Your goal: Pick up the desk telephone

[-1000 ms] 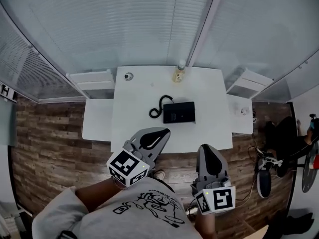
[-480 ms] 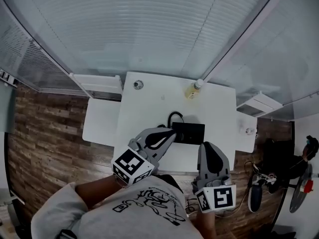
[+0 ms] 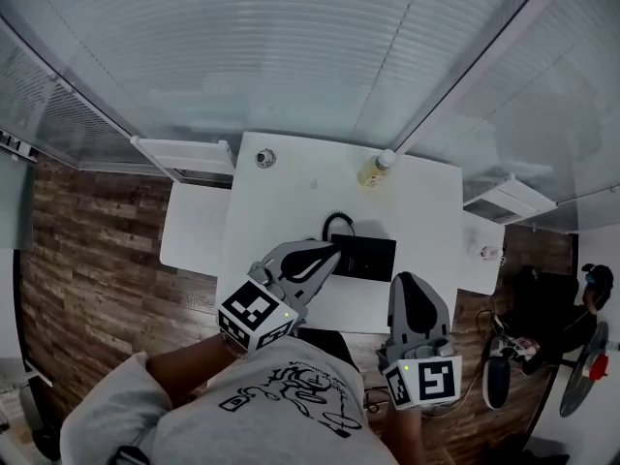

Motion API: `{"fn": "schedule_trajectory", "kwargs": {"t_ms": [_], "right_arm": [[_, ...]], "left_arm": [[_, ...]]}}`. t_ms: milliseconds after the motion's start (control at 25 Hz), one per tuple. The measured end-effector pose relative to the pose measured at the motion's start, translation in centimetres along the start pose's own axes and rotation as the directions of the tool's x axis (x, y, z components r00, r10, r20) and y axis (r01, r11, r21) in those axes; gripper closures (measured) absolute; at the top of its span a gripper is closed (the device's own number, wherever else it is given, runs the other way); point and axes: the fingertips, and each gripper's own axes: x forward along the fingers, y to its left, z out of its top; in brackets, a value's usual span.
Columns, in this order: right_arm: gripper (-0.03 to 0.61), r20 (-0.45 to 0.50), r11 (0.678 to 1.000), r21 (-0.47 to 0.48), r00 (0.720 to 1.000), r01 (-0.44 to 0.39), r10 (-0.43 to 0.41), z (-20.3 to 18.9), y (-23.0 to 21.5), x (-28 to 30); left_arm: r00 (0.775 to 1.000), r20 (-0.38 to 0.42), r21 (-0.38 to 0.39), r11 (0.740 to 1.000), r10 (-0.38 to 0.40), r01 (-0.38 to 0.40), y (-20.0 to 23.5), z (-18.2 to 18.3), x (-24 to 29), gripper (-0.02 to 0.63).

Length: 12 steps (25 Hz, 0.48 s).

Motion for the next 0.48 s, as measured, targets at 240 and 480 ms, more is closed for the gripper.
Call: {"fn": "schedule_trajectory", "kwargs": {"t_ms": [240,480], "right_arm": [[0.560,-0.038,1.000,0.001,0.999,-0.007,0.007,-2.5,-2.0,-0.3],[0.558,-0.105,0.999,0.033,0.994,-0.027,0.031,-6.8,-3.6,0.1]], "left_arm": [[0.999,-0.048,-0.067,0.998,0.007,-0.010,0.1,-3.0,1.6,0.607],[0.992,-0.126,-0.167,0.985,0.013,-0.034,1.3,-7.8,3.1,0.553]]}}
